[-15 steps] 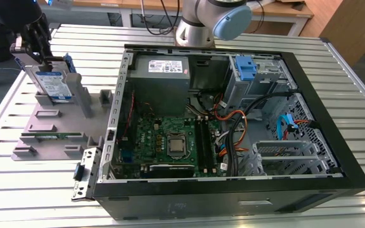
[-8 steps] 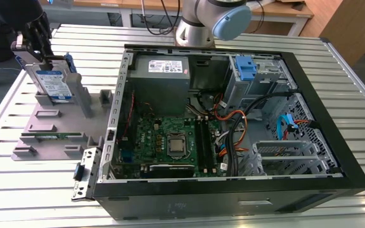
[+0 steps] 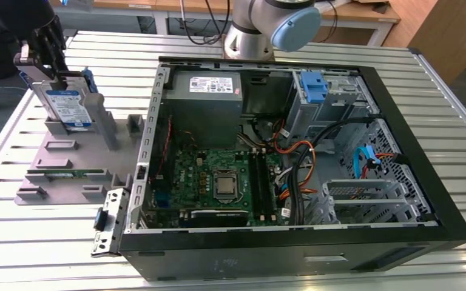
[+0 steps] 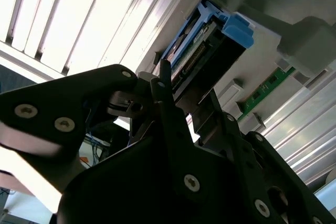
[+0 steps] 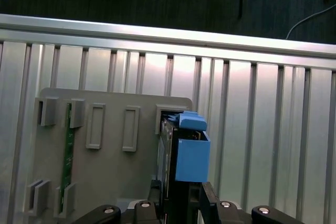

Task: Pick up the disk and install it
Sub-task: 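Pick up the disk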

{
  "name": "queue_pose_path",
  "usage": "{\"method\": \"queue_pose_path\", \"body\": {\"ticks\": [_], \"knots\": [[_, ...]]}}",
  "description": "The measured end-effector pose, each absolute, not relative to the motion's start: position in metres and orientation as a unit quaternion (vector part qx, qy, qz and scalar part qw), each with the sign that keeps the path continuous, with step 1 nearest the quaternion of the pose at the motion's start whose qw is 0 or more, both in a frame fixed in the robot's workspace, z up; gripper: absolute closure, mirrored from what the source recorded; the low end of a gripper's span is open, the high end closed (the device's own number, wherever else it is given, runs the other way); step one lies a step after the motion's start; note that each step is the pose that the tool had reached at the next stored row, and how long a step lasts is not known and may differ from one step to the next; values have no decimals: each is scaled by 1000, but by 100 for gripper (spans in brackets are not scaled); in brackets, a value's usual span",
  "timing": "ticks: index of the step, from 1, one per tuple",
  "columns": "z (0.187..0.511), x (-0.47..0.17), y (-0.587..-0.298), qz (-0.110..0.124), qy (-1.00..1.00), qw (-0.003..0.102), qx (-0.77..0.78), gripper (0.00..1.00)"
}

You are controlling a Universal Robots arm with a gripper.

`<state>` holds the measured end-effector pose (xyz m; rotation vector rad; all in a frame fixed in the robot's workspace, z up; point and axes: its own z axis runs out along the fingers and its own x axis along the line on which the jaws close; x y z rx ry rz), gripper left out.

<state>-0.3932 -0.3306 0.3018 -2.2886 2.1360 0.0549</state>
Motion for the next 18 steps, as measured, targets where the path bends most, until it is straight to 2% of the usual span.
{"method": "queue_pose_path", "body": {"ticks": [12,14,18], "knots": [[302,-393,-331,18,682,5,-731,58],[302,-393,-331,18,682,5,-731,65],[302,-393,-331,18,682,5,-731,65]]}}
